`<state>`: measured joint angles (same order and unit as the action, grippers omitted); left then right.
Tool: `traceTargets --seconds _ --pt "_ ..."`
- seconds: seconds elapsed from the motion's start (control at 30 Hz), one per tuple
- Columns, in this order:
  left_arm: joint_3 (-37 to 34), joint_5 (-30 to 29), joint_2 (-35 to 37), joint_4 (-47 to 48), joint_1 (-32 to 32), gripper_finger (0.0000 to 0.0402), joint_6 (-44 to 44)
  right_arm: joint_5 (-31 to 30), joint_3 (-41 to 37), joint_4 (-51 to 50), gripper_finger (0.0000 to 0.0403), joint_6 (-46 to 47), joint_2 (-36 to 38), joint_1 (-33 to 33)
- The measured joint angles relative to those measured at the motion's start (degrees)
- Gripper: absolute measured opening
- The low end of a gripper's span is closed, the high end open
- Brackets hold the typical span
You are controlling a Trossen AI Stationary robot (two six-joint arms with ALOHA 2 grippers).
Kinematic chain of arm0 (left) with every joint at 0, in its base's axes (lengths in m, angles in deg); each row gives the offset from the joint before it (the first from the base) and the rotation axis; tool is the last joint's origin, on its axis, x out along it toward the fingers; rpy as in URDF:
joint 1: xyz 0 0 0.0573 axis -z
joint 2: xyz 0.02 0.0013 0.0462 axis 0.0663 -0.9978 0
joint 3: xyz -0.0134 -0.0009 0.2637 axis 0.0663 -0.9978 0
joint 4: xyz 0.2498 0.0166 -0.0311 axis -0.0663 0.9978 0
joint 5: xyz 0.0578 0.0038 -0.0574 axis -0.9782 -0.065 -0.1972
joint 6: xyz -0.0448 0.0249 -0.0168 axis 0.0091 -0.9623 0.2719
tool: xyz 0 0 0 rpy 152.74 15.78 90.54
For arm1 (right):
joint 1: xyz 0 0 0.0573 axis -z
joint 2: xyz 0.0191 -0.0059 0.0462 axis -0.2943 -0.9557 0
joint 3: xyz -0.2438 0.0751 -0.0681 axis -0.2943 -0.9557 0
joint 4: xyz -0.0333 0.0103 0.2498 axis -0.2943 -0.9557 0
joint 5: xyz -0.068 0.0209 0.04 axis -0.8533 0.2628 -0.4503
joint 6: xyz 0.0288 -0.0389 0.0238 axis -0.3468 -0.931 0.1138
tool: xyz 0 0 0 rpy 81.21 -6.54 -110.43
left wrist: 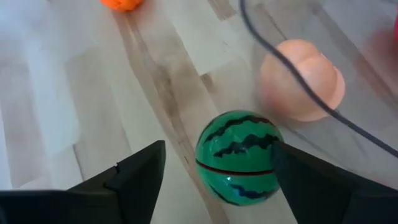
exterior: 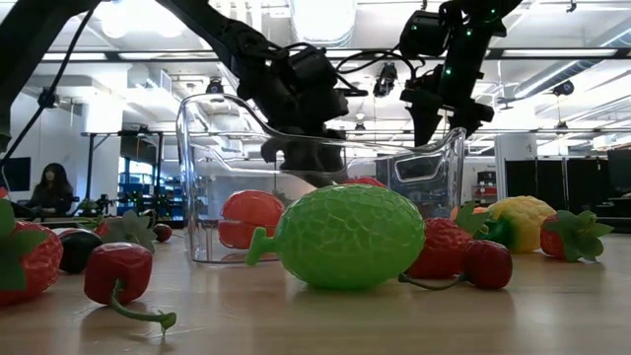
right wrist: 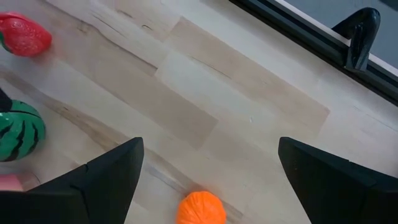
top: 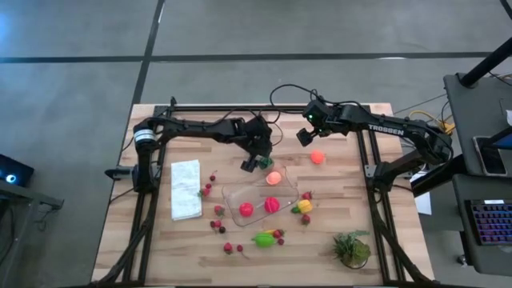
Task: Pick and placing Produce into tupperware
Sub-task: Put the watermelon into the transparent bin
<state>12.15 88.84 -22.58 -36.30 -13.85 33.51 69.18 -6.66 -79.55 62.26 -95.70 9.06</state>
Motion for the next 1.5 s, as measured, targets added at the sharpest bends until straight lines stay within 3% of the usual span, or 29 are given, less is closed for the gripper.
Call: traceTargets --seconds 0.27,1.0,1.5 --pt "-0.13 1.43 0.0 0.14 0.0 0.0317 -2.6 -0.01 0.0 0.09 0.0365 0.0 0.0 -0.01" --pt "-0.7 12.04 -3.22 0.24 -2.09 0.0317 0.35 0.0 0.0 1.09 0.0365 0.0 0.0 0.0" --pt "-1.19 14.07 -3.61 -1.53 -2.64 0.0317 1.84 0.0 0.02 1.53 0.0365 0.0 0.0 0.0"
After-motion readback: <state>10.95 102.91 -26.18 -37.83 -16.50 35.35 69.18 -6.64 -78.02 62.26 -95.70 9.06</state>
